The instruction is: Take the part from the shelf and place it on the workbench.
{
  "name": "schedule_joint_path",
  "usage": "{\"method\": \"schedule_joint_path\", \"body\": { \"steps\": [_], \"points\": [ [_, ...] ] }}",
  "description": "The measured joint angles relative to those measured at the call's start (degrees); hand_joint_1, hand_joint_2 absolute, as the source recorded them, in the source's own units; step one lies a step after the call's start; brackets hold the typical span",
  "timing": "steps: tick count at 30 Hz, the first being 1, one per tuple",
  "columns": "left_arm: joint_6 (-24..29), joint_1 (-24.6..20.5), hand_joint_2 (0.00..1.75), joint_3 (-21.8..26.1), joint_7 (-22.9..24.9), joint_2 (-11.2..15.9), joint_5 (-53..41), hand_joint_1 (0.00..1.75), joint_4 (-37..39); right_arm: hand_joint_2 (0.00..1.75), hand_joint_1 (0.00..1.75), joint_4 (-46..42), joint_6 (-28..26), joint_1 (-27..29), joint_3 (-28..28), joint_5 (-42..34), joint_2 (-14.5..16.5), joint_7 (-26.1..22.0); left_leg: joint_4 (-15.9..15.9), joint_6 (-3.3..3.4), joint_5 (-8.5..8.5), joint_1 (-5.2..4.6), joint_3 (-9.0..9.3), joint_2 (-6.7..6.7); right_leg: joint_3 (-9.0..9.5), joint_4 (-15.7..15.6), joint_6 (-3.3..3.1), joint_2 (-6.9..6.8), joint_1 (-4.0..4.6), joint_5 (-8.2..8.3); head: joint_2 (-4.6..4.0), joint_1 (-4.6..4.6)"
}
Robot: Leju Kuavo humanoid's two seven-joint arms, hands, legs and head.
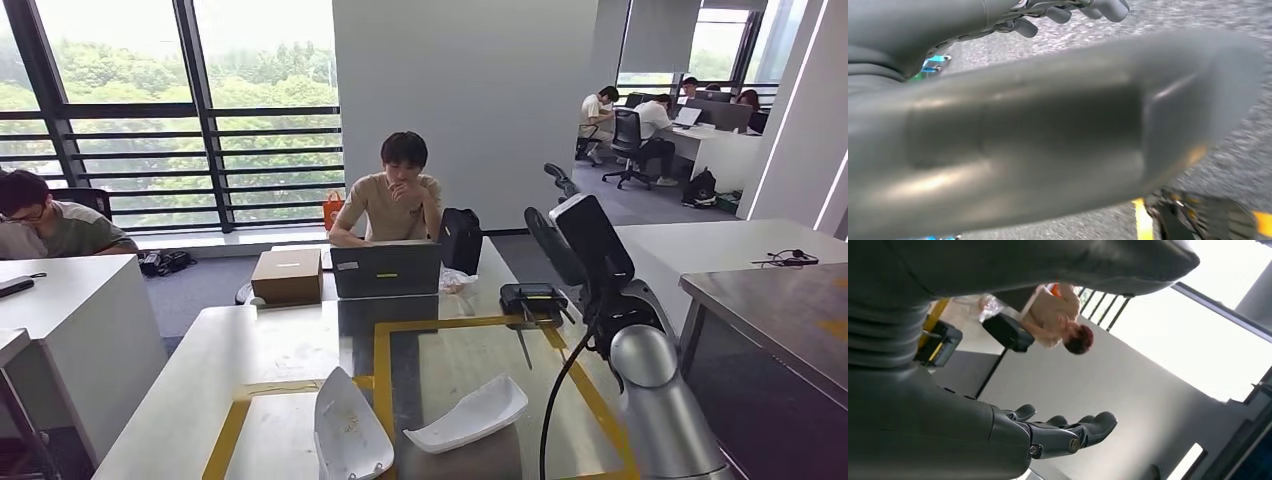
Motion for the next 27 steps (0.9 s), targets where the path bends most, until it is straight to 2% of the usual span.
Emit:
{"method": "schedule_joint_path", "body": {
  "steps": [1, 2, 3, 4, 5, 6, 8, 9, 10, 12, 13, 14, 15, 17, 18, 19, 20, 21, 22, 23, 24, 25, 27],
  "points": [
    [0.0, 0.1, 0.00, 0.0, 0.0, 0.0, -0.1, 0.00, 0.0, 0.00, 0.00, -1.8, -0.5, 0.8, 0.1, -0.3, -0.8, 0.1, 0.0, 0.22, 0.71, -0.03, -0.81, 0.10, -0.90, 3.6, 0.27, -0.03, 0.02, -3.03, 0.00, 0.05],
    [0.0, 0.2, 0.00, 0.0, 0.0, 0.0, -0.2, 0.00, 0.0, 0.00, 0.00, -3.4, -0.9, 1.6, 0.4, -0.6, -1.5, 0.1, 0.1, 0.29, 1.37, -0.07, -1.68, 0.22, -1.62, 7.3, 0.50, -0.03, 0.02, -5.06, 0.00, 0.07],
    [0.0, 0.2, 0.00, 0.0, 0.0, 0.0, -0.4, 0.00, 0.0, 0.00, 0.00, -4.9, -1.4, 2.7, 0.6, -0.8, -2.2, 0.1, 0.1, 0.33, 1.99, -0.10, -2.54, 0.28, -1.80, 10.1, 0.64, -0.03, 0.03, -5.76, 0.00, 0.07],
    [0.0, 0.2, 0.00, 0.0, 0.1, -0.1, -0.6, 0.00, 0.0, 0.00, 0.00, -6.5, -1.9, 3.8, 0.8, -1.0, -3.0, 0.1, 0.2, 0.32, 2.55, -0.11, -3.38, 0.32, -1.16, 11.2, 0.70, -0.04, 0.02, -5.17, 0.00, 0.08],
    [-0.1, 0.1, 0.00, 0.0, 0.1, -0.2, -0.8, 0.00, 0.0, 0.00, 0.00, -8.0, -2.3, 4.8, 1.0, -1.2, -3.7, 0.0, 0.4, 0.24, 3.05, -0.12, -4.16, 0.32, 0.45, 10.2, 0.66, -0.05, 0.02, -3.85, 0.00, 0.09],
    [-0.1, 0.1, 0.00, 0.0, 0.3, -0.2, -1.0, 0.00, 0.0, 0.00, 0.00, -9.7, -2.6, 5.8, 1.0, -1.4, -4.4, -0.1, 0.6, 0.10, 3.50, -0.12, -4.88, 0.31, 3.11, 7.3, 0.54, -0.07, 0.04, -2.60, 0.00, 0.09],
    [-0.3, 0.0, 0.00, 0.0, 0.9, -0.3, -1.2, 0.00, 0.0, 0.00, 0.00, -13.1, -3.2, 7.4, 1.0, -1.7, -5.7, -0.3, 1.1, -0.38, 4.21, -0.25, -5.98, 0.25, 8.89, -0.5, -0.07, -0.13, 0.30, -2.52, 0.00, 0.08],
    [-0.4, -0.1, 0.00, 0.0, 1.2, -0.3, -1.3, 0.00, 0.0, 0.00, 0.00, -14.7, -3.5, 8.1, 1.0, -1.8, -6.2, -0.4, 1.3, -0.70, 4.52, -0.32, -6.22, 0.23, 10.68, -3.2, -0.49, -0.14, 0.47, -3.05, 0.00, 0.07],
    [-0.5, -0.2, 0.00, 0.0, 1.4, -0.3, -1.3, 0.00, 0.0, 0.00, 0.00, -16.2, -3.6, 8.9, 1.0, -1.9, -6.7, -0.4, 1.3, -1.04, 4.89, -0.35, -6.34, 0.21, 11.37, -4.6, -0.95, -0.13, 0.67, -3.50, 0.00, 0.03],
    [-0.5, -0.3, 0.00, 0.0, 1.7, -0.3, -1.4, 0.00, 0.0, 0.00, 0.00, -18.5, -3.8, 10.1, 1.0, -2.0, -7.4, -0.5, 1.2, -1.76, 5.45, -0.33, -6.46, 0.17, 10.99, -5.0, -1.89, -0.17, 0.63, -2.77, 0.00, 0.01],
    [-0.5, -0.4, 0.00, 0.0, 1.7, -0.3, -1.5, 0.00, 0.0, 0.00, 0.00, -19.6, -3.9, 10.6, 1.0, -1.9, -7.5, -0.6, 1.5, -2.14, 4.84, -0.29, -6.82, 0.09, 10.65, -5.2, -2.38, -0.23, 0.50, -2.17, 0.00, -0.02],
    [-0.5, -0.4, 0.00, 0.0, 1.7, -0.3, -1.5, 0.00, 0.0, 0.00, 0.00, -20.6, -4.1, 11.1, 1.1, -1.6, -7.6, -0.9, 2.8, -2.54, 3.18, -0.24, -7.42, 0.01, 10.12, -5.4, -2.81, -0.30, 0.30, -1.49, 0.00, -0.01],
    [-0.5, -0.4, 0.00, 0.0, 1.7, -0.3, -1.5, 0.00, 0.0, 0.00, 0.00, -21.6, -4.3, 11.6, 1.3, -1.3, -7.6, -1.1, 5.2, -2.93, 0.65, -0.09, -8.25, -0.05, 9.44, -5.6, -3.11, -0.36, 0.16, -0.77, 0.00, -0.02],
    [-0.5, -0.4, 0.00, 0.0, 1.7, -0.3, -1.5, 0.00, 0.1, 0.00, 0.00, -23.3, -4.8, 12.7, 1.8, -0.3, -7.6, -1.3, 12.3, -3.57, -4.50, 0.11, -10.04, -0.10, 7.76, -5.6, -3.28, -0.34, 0.13, 0.58, 0.00, -0.02],
    [-0.5, -0.5, 0.00, 0.0, 1.7, -0.3, -1.5, 0.00, 0.1, 0.00, 0.00, -24.0, -5.0, 13.3, 2.0, 0.1, -7.7, -1.3, 15.3, -3.77, -5.50, 0.20, -10.43, -0.10, 6.87, -5.6, -3.21, -0.33, 0.12, 1.26, 0.00, -0.01],
    [-0.5, -0.5, 0.00, 0.0, 1.7, -0.3, -1.5, 0.00, 0.1, 0.00, 0.00, -24.7, -5.2, 13.9, 2.2, 0.6, -7.7, -1.2, 16.9, -3.88, -5.11, 0.25, -10.14, -0.10, 5.97, -5.5, -3.09, -0.34, 0.08, 1.95, 0.00, -0.01],
    [-0.5, -0.6, 0.00, 0.0, 1.7, -0.3, -1.5, 0.00, 0.1, 0.00, 0.00, -25.3, -5.4, 14.4, 2.4, 1.0, -7.7, -1.2, 16.7, -3.92, -3.64, 0.28, -8.96, -0.09, 5.07, -5.5, -2.92, -0.35, 0.03, 2.64, 0.00, -0.02],
    [-0.5, -0.6, 0.00, 0.0, 1.7, -0.2, -1.4, 0.00, 0.1, 0.00, 0.00, -26.0, -5.5, 14.9, 2.5, 1.3, -7.7, -1.2, 14.7, -3.90, -1.97, 0.32, -6.83, -0.10, 4.20, -5.4, -2.70, -0.37, -0.03, 3.32, 0.00, -0.02],
    [-0.5, -0.7, 0.00, 0.0, 1.7, -0.2, -1.4, 0.00, 0.1, 0.00, 0.00, -26.6, -5.5, 15.2, 2.6, 1.6, -7.7, -1.3, 10.9, -3.84, -1.38, 0.36, -3.83, -0.15, 3.45, -5.3, -2.40, -0.38, -0.06, 3.99, 0.00, -0.02],
    [-0.5, -0.8, 0.00, 0.0, 1.7, -0.2, -1.3, 0.00, 0.0, 0.00, 0.00, -27.3, -5.6, 15.4, 2.6, 1.9, -7.7, -1.3, 6.6, -3.62, -1.73, 0.26, -0.69, -0.29, 2.89, -5.2, -2.04, -0.40, -0.06, 4.58, 0.00, -0.01],
    [-0.5, -0.8, 0.00, 0.0, 1.7, -0.2, -1.2, 0.00, 0.0, 0.00, 0.00, -27.8, -5.5, 15.6, 2.7, 2.1, -7.7, -1.3, 3.1, -3.25, -2.49, 0.14, 1.55, -0.46, 2.65, -5.2, -1.67, -0.45, -0.04, 5.17, 0.00, 0.02],
    [-0.5, -0.9, 0.00, 0.0, 1.7, -0.2, -1.1, 0.00, 0.0, 0.00, 0.00, -28.3, -5.5, 15.7, 2.8, 2.3, -7.7, -1.3, 0.8, -2.80, -3.34, -0.01, 2.87, -0.63, 2.60, -5.4, -1.27, -0.48, 0.00, 5.77, 0.00, 0.03],
    [-0.5, -0.9, 0.00, 0.1, 1.7, -0.2, -1.0, 0.00, 0.0, 0.00, 0.00, -28.6, -5.3, 16.4, 3.1, 2.7, -7.8, -1.4, 0.0, -1.54, -2.78, -0.18, 2.55, -0.68, 2.66, -6.1, -0.45, -0.49, -0.10, 6.95, 0.00, 0.02]
  ]
}}
